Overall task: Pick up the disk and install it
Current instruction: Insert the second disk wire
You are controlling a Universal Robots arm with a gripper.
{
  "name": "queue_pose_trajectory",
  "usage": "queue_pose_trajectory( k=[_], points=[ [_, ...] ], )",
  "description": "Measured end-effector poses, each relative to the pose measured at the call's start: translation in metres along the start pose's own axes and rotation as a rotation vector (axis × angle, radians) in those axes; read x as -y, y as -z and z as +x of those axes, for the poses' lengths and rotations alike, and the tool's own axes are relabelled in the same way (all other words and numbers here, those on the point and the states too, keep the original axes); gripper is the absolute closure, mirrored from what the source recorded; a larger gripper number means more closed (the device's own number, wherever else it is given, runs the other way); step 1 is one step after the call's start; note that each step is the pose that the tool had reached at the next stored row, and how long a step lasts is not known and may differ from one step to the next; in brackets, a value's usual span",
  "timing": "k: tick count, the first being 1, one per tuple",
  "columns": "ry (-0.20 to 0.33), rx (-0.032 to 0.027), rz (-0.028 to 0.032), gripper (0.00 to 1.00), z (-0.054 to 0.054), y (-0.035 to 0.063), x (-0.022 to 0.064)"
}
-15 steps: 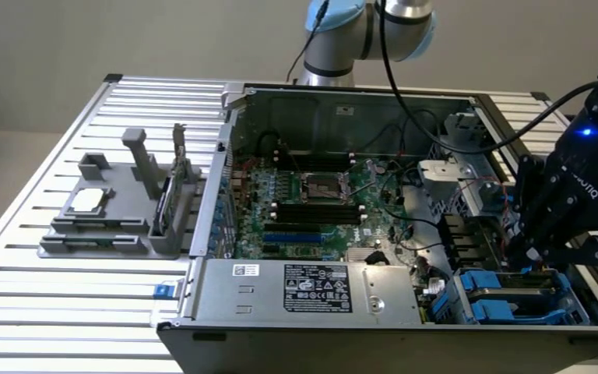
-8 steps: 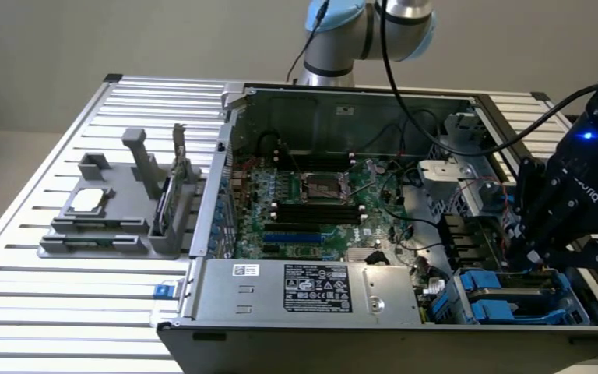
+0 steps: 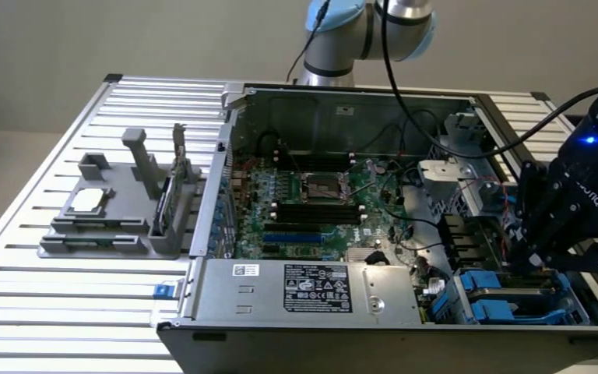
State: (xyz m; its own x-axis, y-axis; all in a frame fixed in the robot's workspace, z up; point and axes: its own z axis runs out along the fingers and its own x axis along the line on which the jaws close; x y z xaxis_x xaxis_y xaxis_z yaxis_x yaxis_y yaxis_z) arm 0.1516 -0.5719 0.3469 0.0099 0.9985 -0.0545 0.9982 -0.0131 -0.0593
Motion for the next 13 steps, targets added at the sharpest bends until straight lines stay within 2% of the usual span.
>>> queue_pose_trajectory(
  k=[13],
  points=[
    [0.0, 0.0005, 0.0, 0.84, -0.0011, -0.0022, -0.0017]
  ],
)
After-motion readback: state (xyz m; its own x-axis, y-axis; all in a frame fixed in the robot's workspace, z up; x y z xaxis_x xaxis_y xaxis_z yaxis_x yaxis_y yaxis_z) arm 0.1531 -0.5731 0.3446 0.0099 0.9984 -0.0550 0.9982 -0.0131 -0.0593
